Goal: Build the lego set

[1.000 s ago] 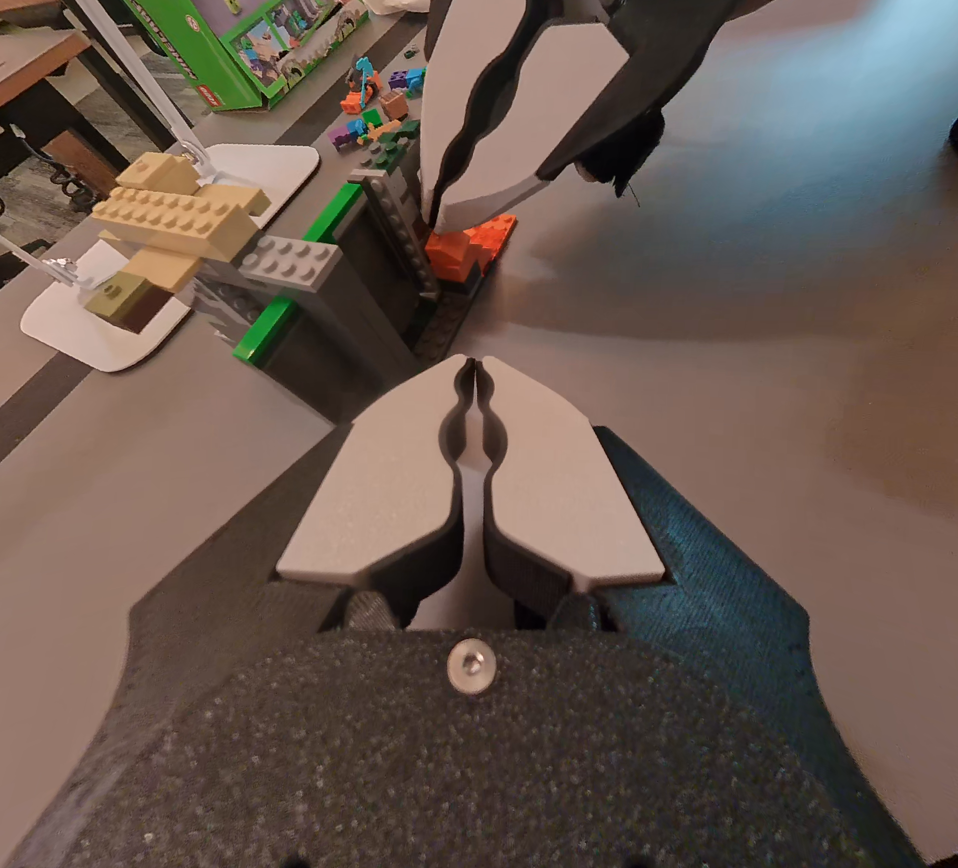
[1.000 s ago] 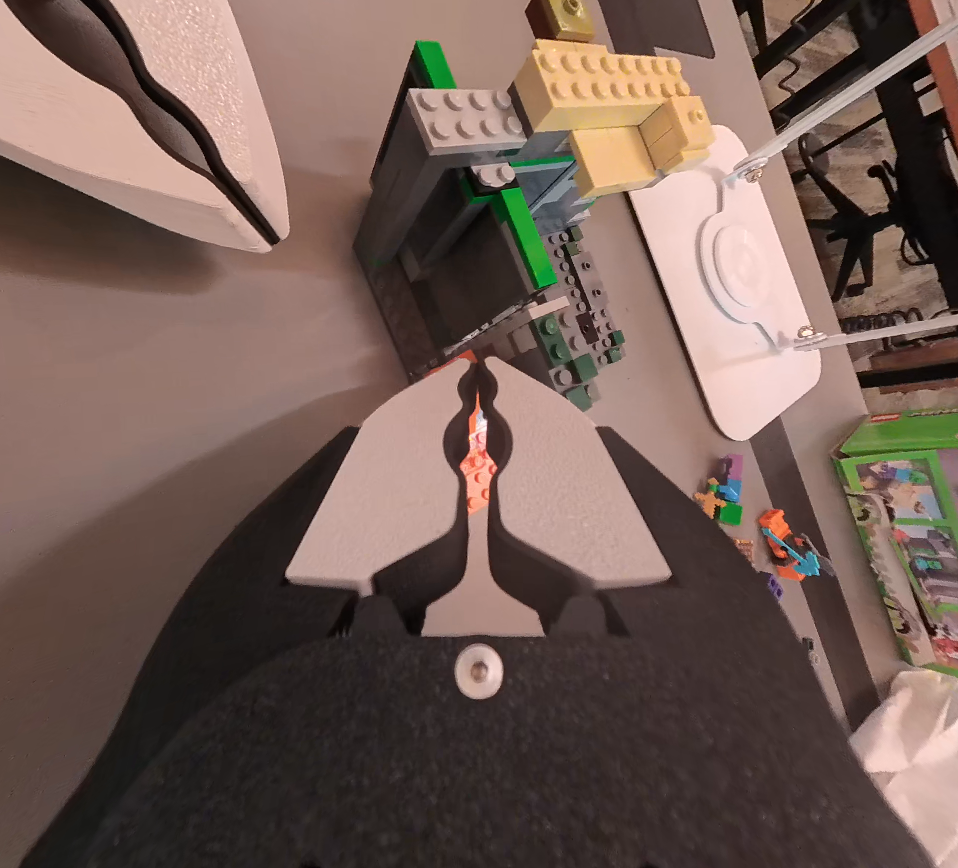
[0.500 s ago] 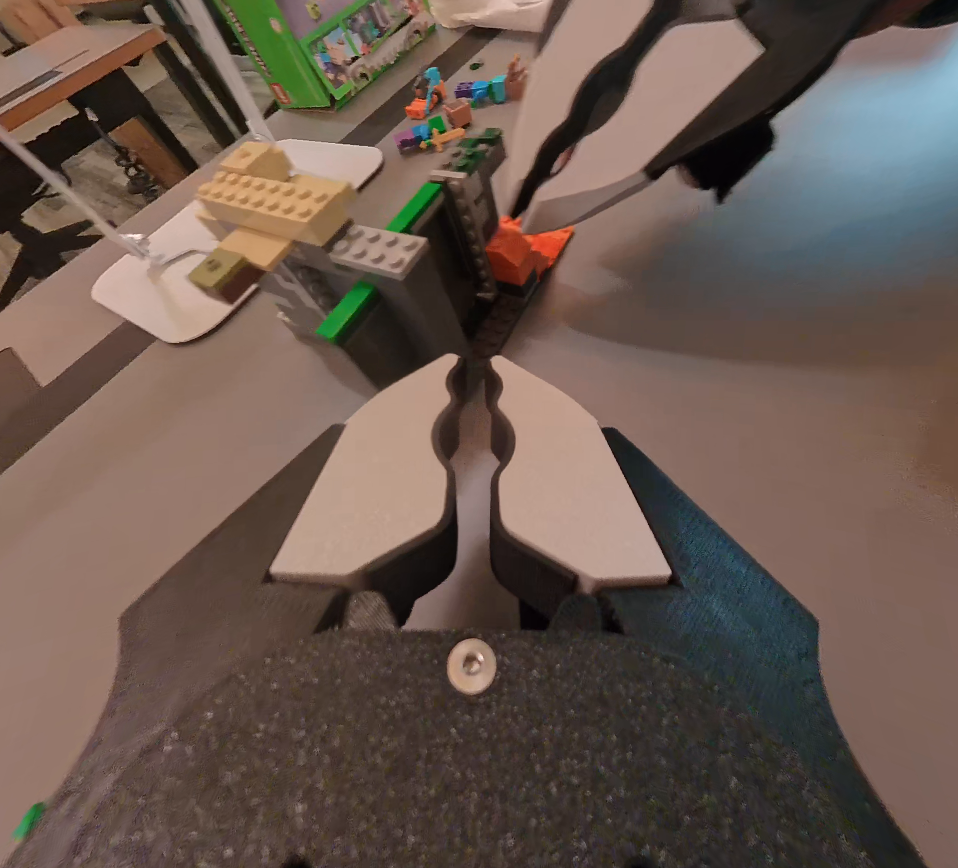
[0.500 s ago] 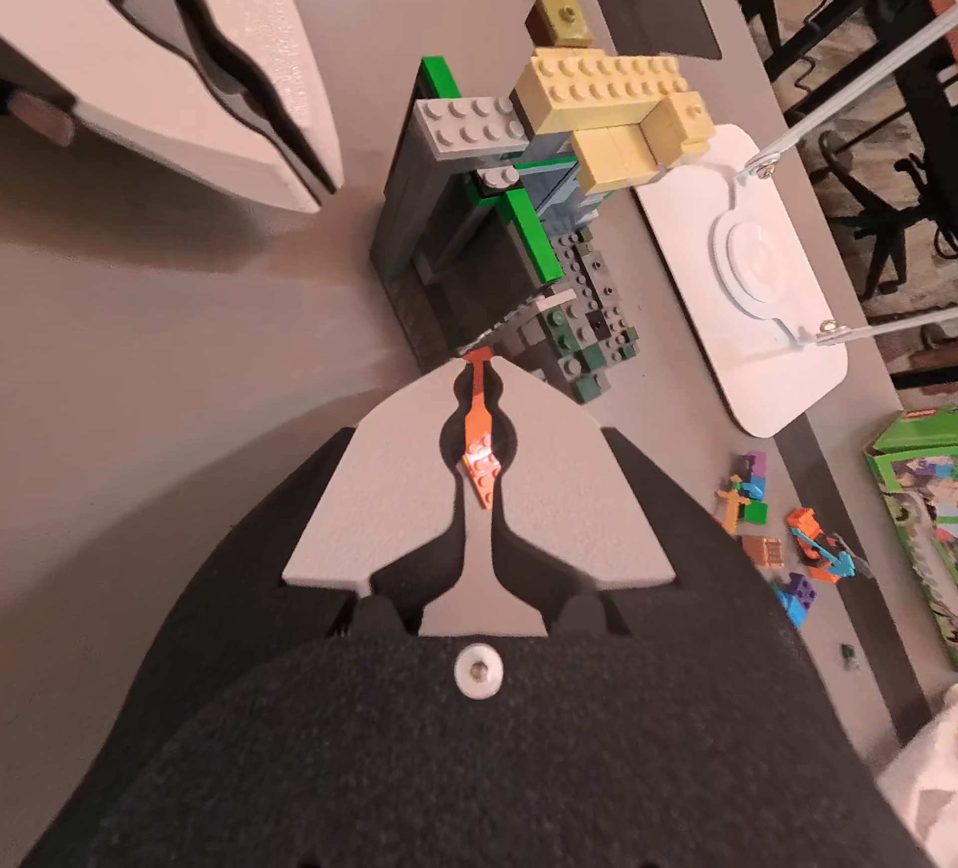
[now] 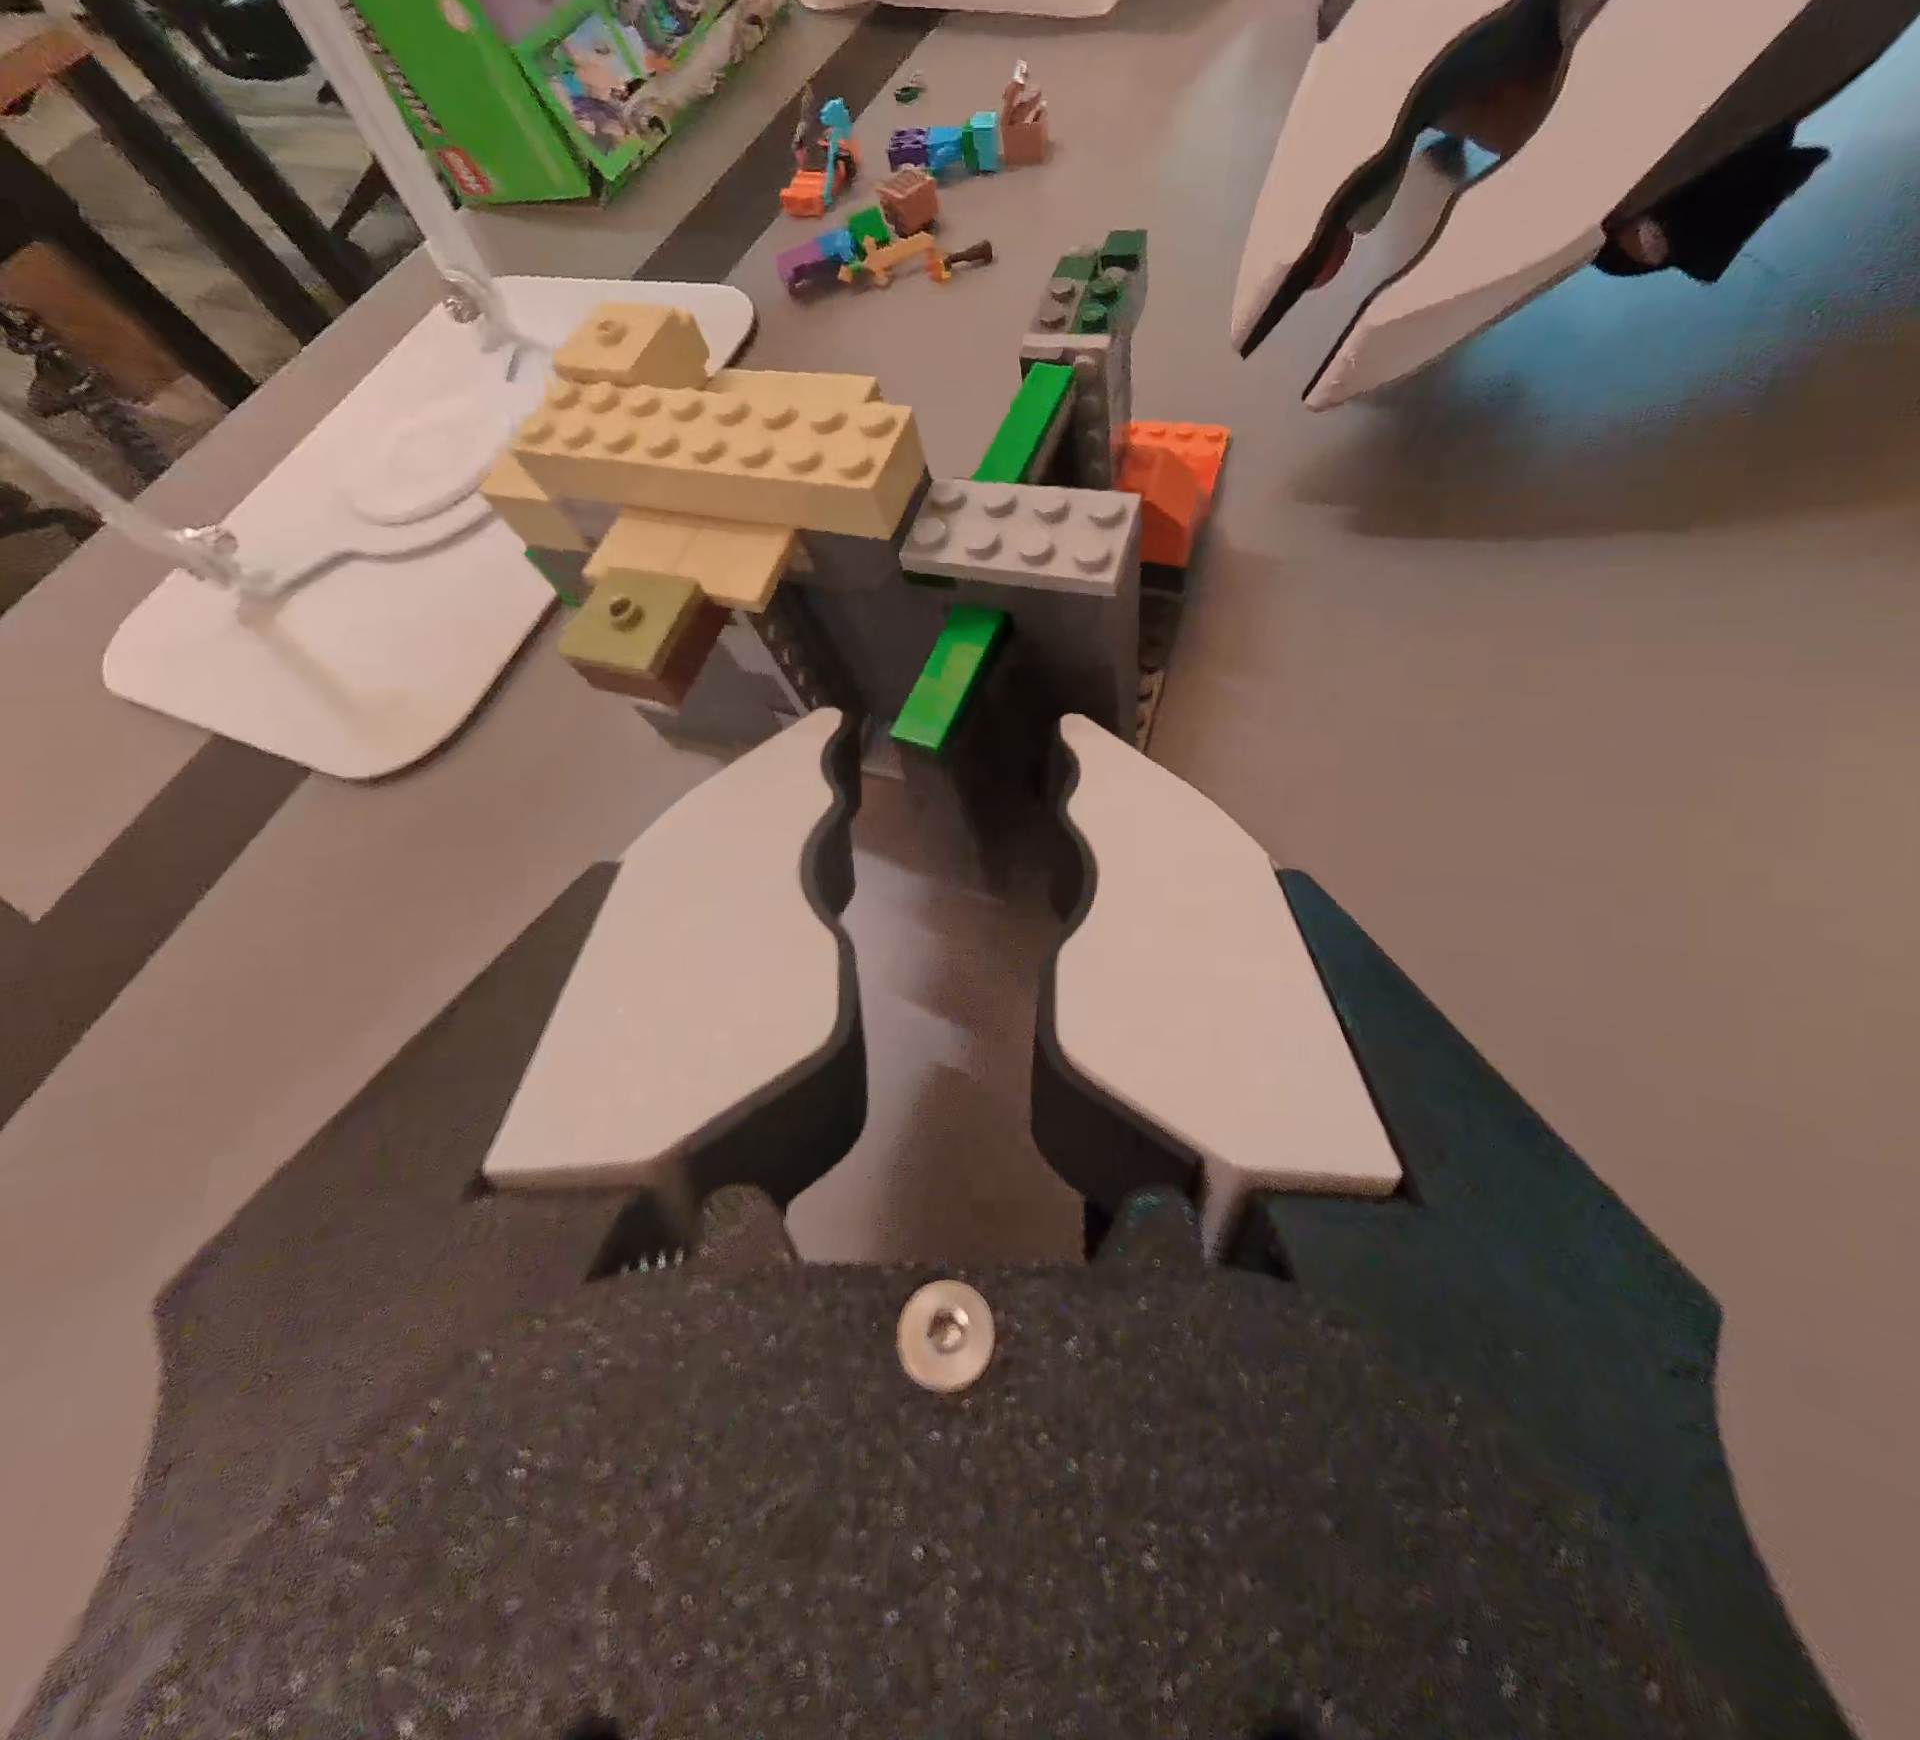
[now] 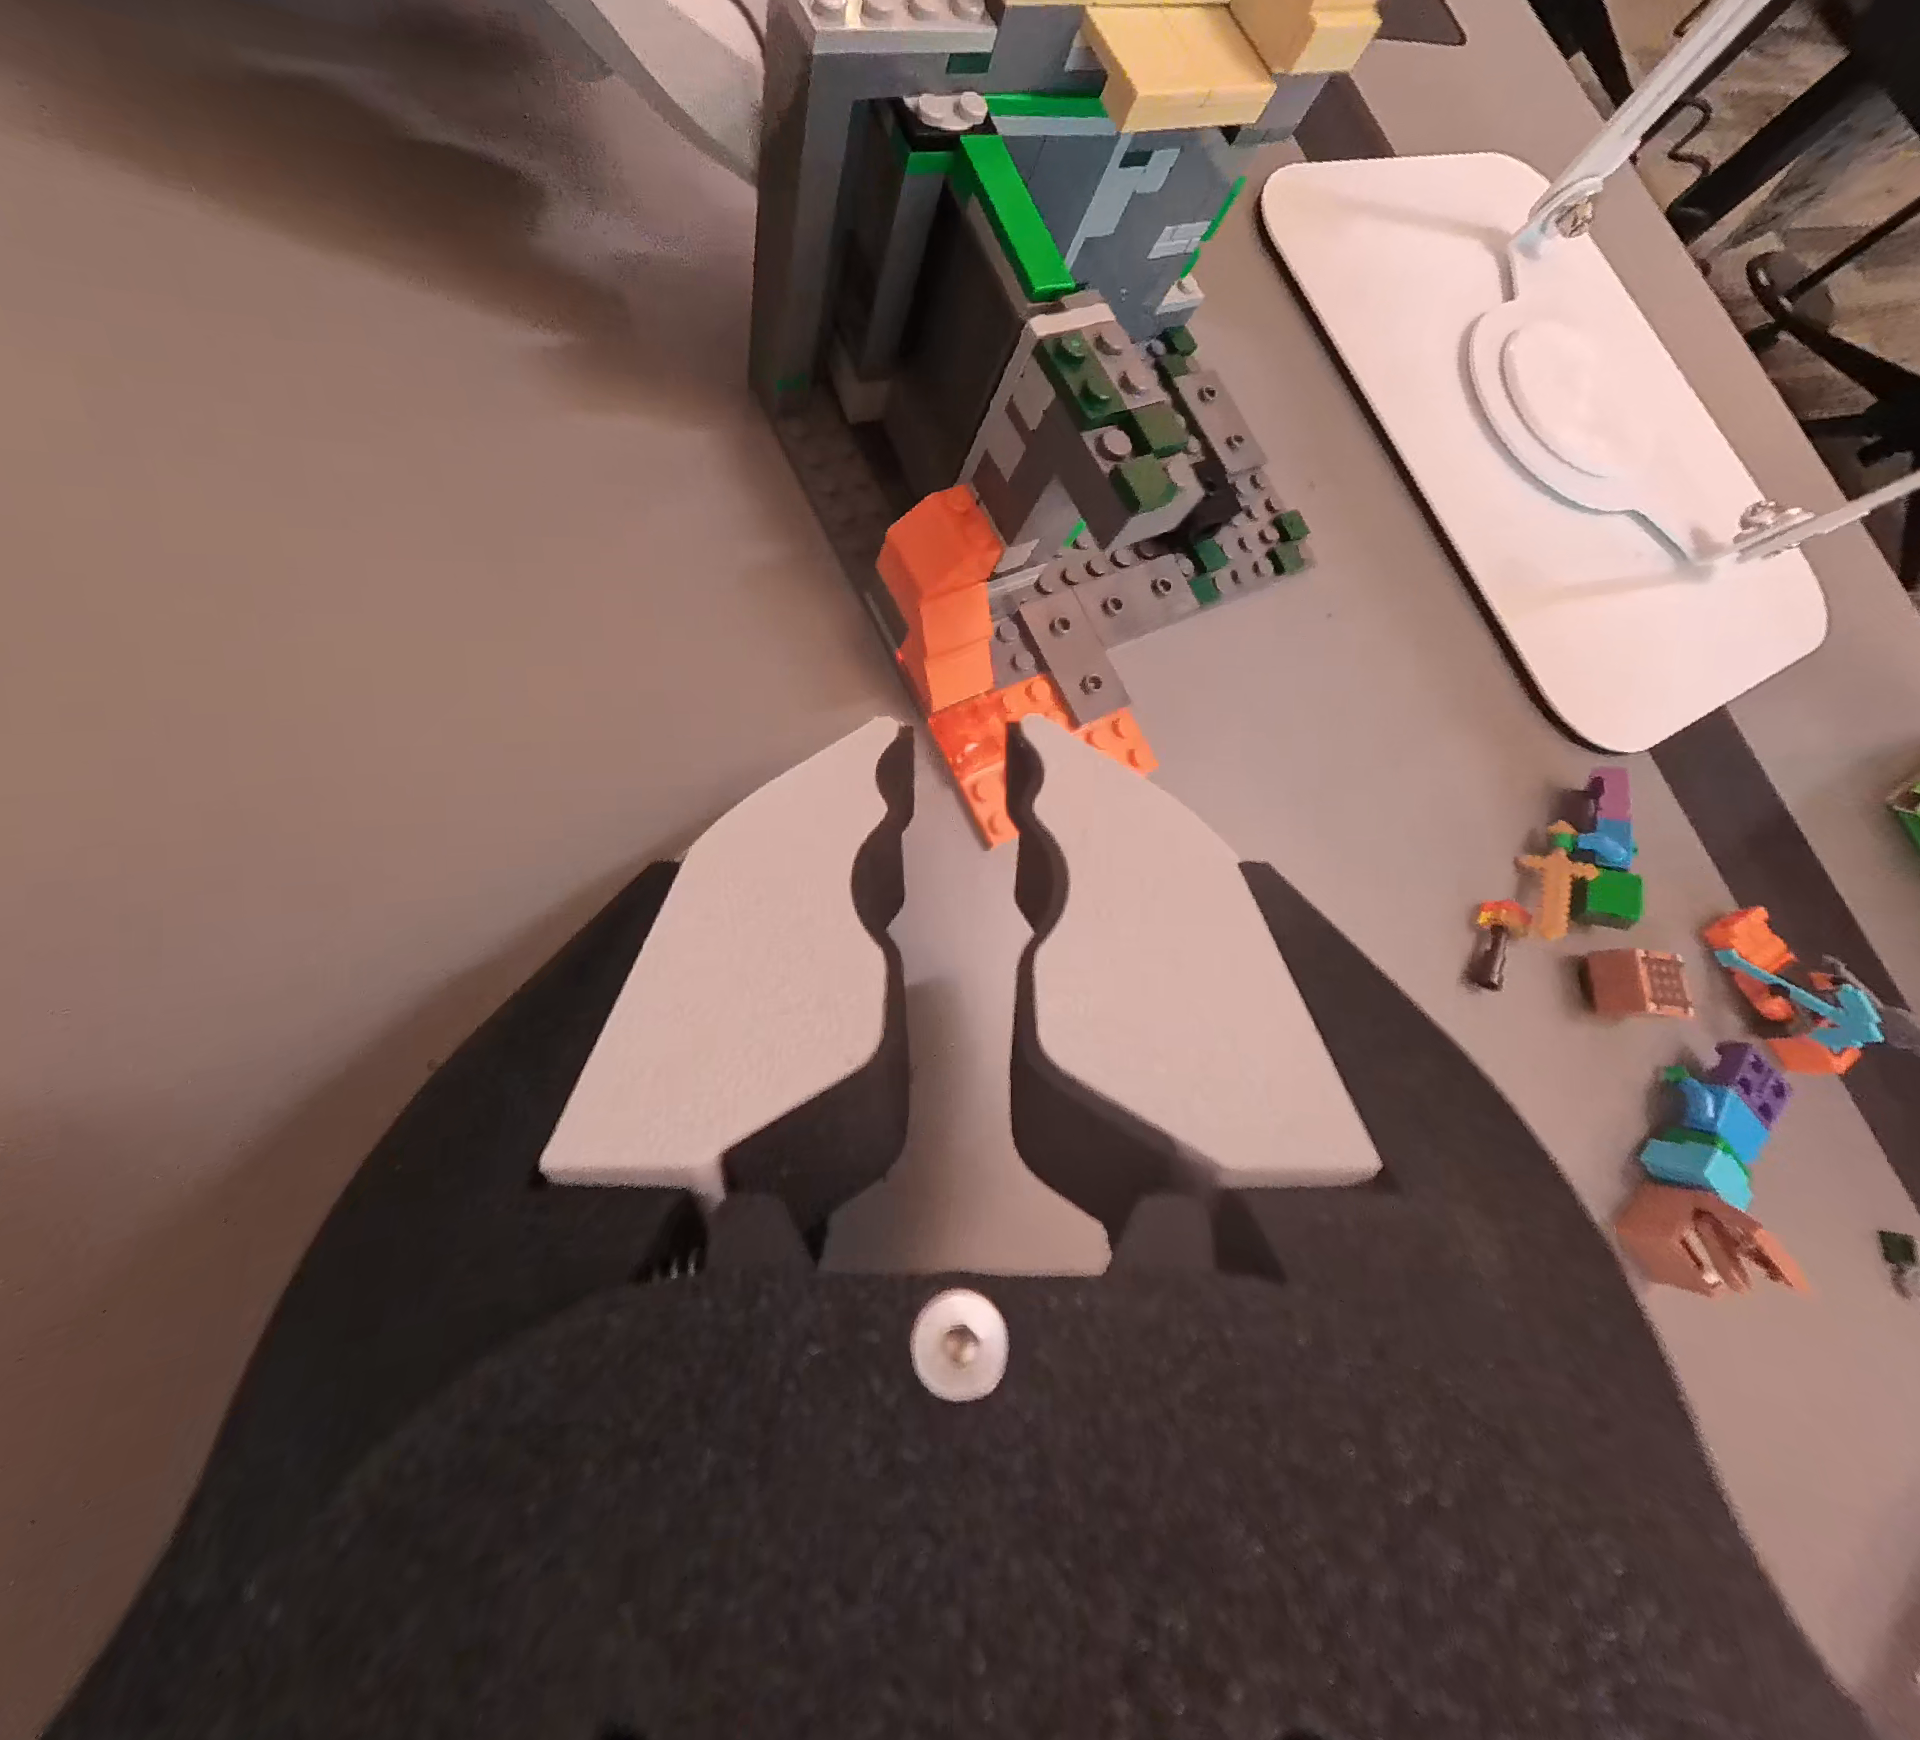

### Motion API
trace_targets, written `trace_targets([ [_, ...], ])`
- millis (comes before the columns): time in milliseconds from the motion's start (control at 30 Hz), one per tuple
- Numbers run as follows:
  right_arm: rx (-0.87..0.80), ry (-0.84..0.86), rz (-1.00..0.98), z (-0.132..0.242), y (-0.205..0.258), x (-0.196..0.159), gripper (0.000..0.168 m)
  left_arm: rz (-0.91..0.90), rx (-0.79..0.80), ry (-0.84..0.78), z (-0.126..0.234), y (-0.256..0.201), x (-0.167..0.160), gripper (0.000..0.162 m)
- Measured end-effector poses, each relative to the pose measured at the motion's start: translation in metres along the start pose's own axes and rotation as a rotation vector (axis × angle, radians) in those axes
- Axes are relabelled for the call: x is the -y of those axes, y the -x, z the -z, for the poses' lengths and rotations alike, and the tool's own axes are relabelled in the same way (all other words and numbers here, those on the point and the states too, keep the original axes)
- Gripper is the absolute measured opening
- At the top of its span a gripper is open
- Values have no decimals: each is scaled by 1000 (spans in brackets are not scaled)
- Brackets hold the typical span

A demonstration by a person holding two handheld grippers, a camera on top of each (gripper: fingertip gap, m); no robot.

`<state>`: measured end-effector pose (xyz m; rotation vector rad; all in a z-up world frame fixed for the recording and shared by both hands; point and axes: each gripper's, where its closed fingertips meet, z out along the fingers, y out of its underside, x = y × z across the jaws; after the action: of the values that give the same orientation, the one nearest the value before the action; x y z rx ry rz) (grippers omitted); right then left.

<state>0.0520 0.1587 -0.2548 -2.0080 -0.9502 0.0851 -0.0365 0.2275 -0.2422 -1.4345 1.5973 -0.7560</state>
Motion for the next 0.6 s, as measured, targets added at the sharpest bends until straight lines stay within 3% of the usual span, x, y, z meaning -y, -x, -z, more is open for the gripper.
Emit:
trace_targets([
  [167,7,-8,-22,0,2,-3,16,-11,-28,-23,-6,-10,4,8],
  [500,41,-28,-221,6,5,-14,17,141,65,25,-2,-51,11,8],
  [600,50,-30,-231,12,12,-20,17,134,27,42,2,-79,15,19],
])
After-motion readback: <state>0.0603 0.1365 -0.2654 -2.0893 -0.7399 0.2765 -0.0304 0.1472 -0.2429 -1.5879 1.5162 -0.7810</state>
